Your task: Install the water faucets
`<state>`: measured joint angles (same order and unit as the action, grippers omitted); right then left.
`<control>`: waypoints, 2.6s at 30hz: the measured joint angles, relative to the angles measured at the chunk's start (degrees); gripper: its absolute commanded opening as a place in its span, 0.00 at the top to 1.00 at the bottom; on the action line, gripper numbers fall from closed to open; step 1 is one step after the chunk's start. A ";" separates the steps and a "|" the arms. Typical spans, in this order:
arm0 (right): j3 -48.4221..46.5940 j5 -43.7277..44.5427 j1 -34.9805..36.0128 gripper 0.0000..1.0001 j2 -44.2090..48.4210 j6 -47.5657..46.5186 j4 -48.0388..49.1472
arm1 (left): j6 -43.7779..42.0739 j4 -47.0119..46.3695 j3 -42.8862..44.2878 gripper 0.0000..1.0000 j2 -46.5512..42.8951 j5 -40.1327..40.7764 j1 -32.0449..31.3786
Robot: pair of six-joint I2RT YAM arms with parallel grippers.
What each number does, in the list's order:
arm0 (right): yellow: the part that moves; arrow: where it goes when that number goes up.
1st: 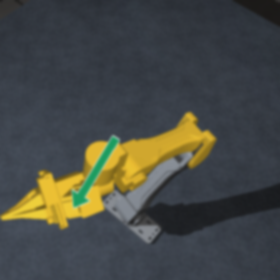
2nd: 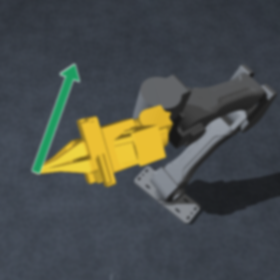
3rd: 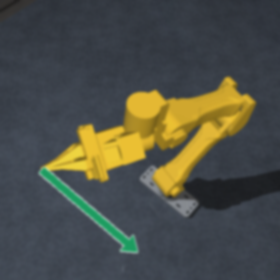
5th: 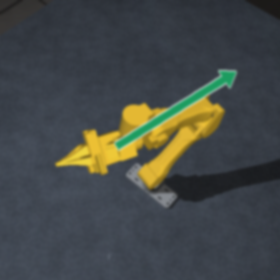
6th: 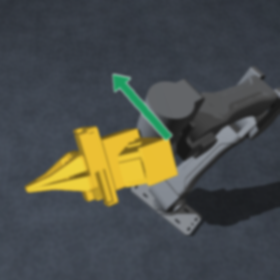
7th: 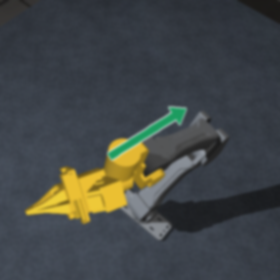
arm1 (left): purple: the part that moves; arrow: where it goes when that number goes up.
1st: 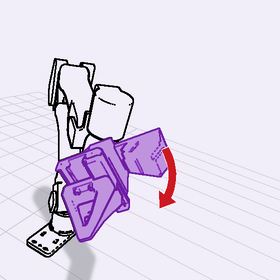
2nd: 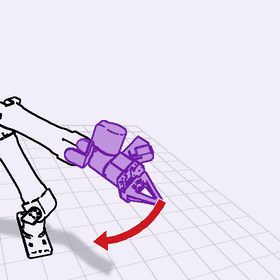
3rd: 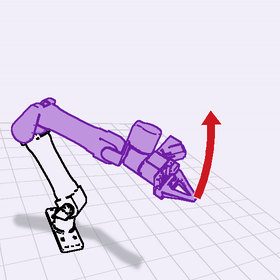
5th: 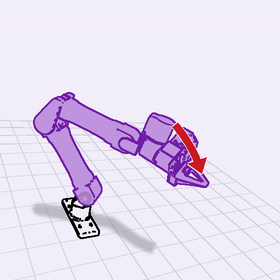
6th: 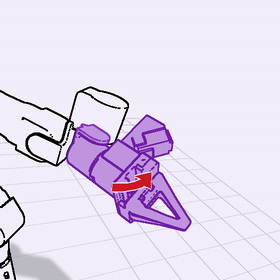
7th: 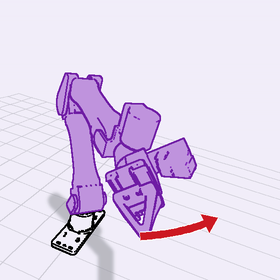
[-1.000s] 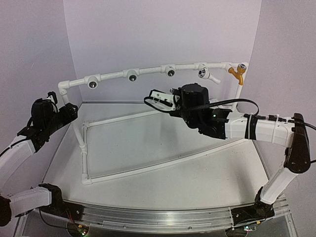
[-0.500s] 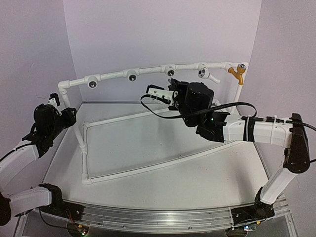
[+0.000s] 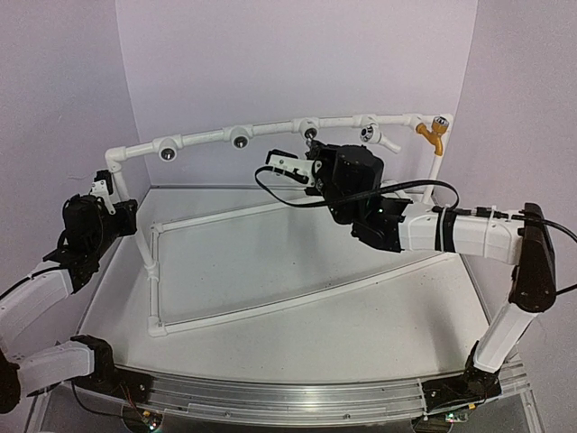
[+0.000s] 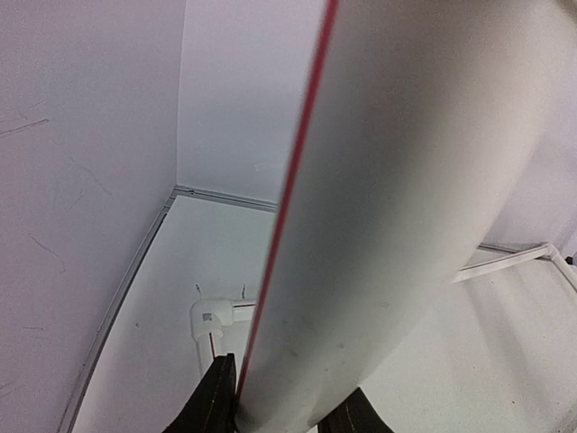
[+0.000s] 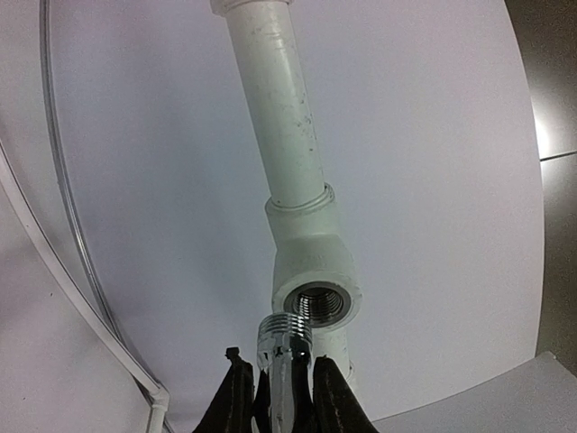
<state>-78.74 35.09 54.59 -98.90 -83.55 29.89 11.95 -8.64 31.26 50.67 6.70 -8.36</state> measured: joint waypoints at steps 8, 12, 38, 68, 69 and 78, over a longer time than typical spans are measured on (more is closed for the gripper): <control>-1.50 0.02 -0.31 1.00 -0.47 -0.26 0.48 | -0.18 -1.50 -0.93 1.00 -0.25 -0.02 0.00; -2.47 -0.02 -0.47 1.00 -1.31 -0.42 0.55 | -0.20 -2.01 -1.33 1.00 -0.48 -0.02 0.00; -3.52 -0.08 -1.44 1.00 -2.44 -0.22 0.31 | -0.20 -2.43 -1.78 1.00 -0.89 -0.13 0.00; -5.20 -2.63 -3.11 1.00 -2.11 1.11 -3.02 | -0.20 -4.09 -2.57 1.00 -0.80 -0.31 0.02; -5.28 -2.84 -3.17 1.00 -2.11 1.15 -3.17 | -0.18 -4.11 -2.57 1.00 -0.80 -0.35 0.05; -7.41 -3.28 -3.24 1.00 -2.11 4.40 -7.35 | -0.16 -4.17 -2.59 1.00 -0.78 -0.39 0.07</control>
<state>-86.15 31.81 51.35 -101.01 -79.15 22.54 11.79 -12.82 28.67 49.89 6.31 -8.29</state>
